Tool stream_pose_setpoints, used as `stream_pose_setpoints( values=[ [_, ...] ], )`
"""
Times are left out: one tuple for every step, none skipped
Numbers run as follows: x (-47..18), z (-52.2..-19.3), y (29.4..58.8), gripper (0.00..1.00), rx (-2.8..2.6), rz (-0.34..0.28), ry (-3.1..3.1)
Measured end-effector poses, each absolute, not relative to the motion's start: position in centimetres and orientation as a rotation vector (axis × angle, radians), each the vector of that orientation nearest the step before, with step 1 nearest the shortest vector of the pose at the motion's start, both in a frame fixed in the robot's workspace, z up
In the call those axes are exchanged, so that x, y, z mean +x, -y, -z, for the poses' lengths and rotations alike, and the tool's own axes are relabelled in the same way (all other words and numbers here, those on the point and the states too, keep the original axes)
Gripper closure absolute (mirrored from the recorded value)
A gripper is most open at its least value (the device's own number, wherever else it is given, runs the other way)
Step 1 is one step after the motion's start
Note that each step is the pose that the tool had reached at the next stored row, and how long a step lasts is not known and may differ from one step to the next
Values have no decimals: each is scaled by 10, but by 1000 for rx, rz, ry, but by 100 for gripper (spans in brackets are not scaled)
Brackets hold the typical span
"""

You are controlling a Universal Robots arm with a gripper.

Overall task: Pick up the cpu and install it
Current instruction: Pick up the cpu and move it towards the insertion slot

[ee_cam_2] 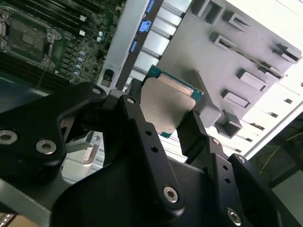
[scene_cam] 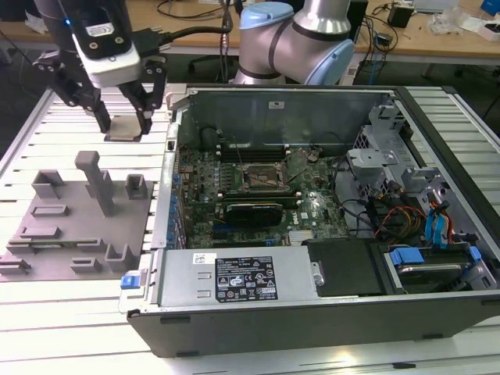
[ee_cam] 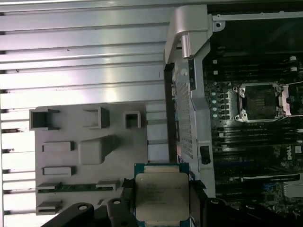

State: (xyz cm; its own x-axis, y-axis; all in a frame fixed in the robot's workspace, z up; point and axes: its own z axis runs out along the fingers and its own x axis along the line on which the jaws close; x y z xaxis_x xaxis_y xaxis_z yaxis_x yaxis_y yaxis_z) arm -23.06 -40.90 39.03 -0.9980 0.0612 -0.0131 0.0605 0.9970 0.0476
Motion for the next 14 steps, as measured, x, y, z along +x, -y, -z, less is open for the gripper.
stream_pose_setpoints(
  values=[
    [-227,-390,409,45,95,-74,-3125],
    [-225,-390,409,45,96,-74,-3125],
    [-222,-390,409,45,95,-74,-3125],
    [-218,-390,409,45,95,-74,-3125],
    [-216,-390,409,45,95,-74,-3125],
    [-214,-390,409,45,95,-74,-3125],
    [-210,-390,409,45,95,-74,-3125],
    [-207,-390,409,45,95,-74,-3125],
    [-204,-390,409,45,95,-74,-3125],
    [-202,-390,409,45,95,-74,-3125],
    [-198,-390,409,45,95,-74,-3125],
    [-195,-390,409,45,95,-74,-3125],
    [-193,-390,409,45,95,-74,-3125],
    [-191,-390,409,45,95,-74,-3125]
  ],
)
